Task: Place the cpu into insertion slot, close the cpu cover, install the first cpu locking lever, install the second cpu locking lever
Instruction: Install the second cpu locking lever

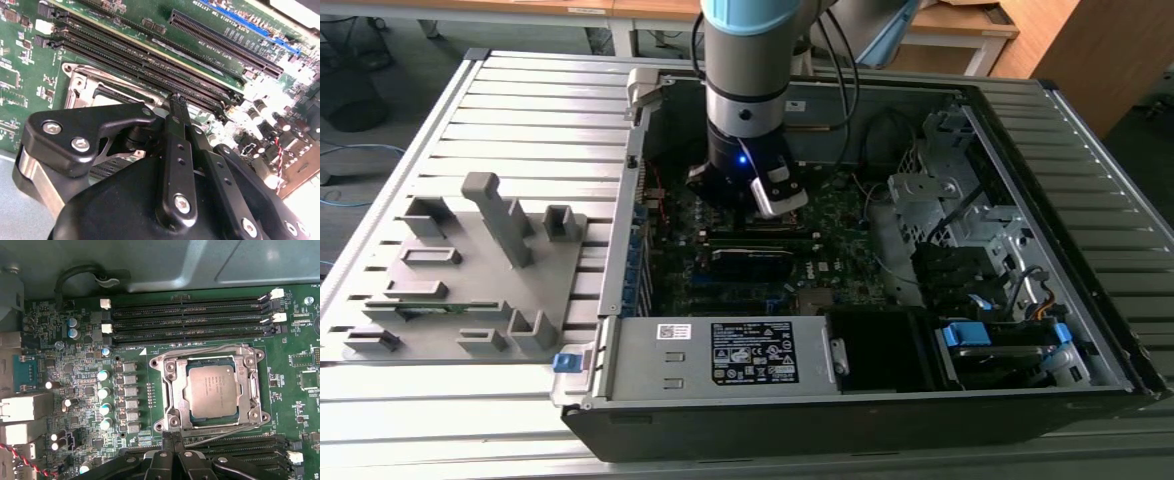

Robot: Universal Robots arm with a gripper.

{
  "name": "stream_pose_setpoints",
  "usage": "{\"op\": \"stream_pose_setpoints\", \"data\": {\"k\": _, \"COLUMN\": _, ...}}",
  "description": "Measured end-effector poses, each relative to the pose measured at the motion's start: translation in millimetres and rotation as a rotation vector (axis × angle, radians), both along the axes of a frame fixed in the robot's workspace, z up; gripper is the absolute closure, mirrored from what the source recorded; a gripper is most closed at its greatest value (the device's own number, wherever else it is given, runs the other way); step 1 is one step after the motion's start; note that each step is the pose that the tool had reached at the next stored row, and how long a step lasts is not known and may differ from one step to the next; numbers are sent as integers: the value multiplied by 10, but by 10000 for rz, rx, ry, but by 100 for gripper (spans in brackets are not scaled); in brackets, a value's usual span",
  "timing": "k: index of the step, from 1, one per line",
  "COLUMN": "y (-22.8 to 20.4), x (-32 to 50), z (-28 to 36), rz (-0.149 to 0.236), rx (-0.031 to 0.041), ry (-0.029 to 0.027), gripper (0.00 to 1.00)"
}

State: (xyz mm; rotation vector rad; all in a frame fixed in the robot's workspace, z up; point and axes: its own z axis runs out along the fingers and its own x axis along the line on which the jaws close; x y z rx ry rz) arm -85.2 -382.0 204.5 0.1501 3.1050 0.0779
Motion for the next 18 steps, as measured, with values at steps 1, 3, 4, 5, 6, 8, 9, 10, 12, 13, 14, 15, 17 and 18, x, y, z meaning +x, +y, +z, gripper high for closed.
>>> {"op": "stream_pose_setpoints", "data": {"k": 1, "y": -6, "x": 0, "z": 0, "rz": 1, "rx": 0, "ry": 0, "gripper": 89}}
{"op": "stream_pose_setpoints", "data": {"k": 3, "y": -18, "x": 0, "z": 0, "rz": 0, "rx": 0, "ry": 0, "gripper": 89}}
{"op": "stream_pose_setpoints", "data": {"k": 4, "y": -24, "x": 0, "z": 0, "rz": 0, "rx": 0, "ry": 0, "gripper": 89}}
{"op": "stream_pose_setpoints", "data": {"k": 5, "y": -29, "x": 0, "z": 0, "rz": 0, "rx": -1, "ry": 0, "gripper": 89}}
{"op": "stream_pose_setpoints", "data": {"k": 6, "y": -31, "x": -1, "z": 0, "rz": -1, "rx": 0, "ry": 0, "gripper": 89}}
{"op": "stream_pose_setpoints", "data": {"k": 8, "y": -37, "x": 0, "z": 0, "rz": 1, "rx": 40, "ry": 1, "gripper": 89}}
{"op": "stream_pose_setpoints", "data": {"k": 9, "y": -41, "x": 0, "z": 0, "rz": 1, "rx": 78, "ry": 1, "gripper": 89}}
{"op": "stream_pose_setpoints", "data": {"k": 10, "y": -42, "x": 0, "z": -1, "rz": 0, "rx": 88, "ry": -1, "gripper": 89}}
{"op": "stream_pose_setpoints", "data": {"k": 12, "y": -47, "x": 0, "z": -4, "rz": 0, "rx": 103, "ry": 0, "gripper": 89}}
{"op": "stream_pose_setpoints", "data": {"k": 13, "y": -49, "x": 0, "z": -5, "rz": 1, "rx": 117, "ry": 0, "gripper": 89}}
{"op": "stream_pose_setpoints", "data": {"k": 14, "y": -52, "x": 0, "z": -6, "rz": 1, "rx": 136, "ry": 1, "gripper": 89}}
{"op": "stream_pose_setpoints", "data": {"k": 15, "y": -54, "x": 0, "z": -8, "rz": 1, "rx": 172, "ry": 1, "gripper": 89}}
{"op": "stream_pose_setpoints", "data": {"k": 17, "y": -58, "x": 0, "z": -11, "rz": 1, "rx": 270, "ry": 0, "gripper": 89}}
{"op": "stream_pose_setpoints", "data": {"k": 18, "y": -60, "x": 0, "z": -13, "rz": 0, "rx": 325, "ry": 0, "gripper": 89}}
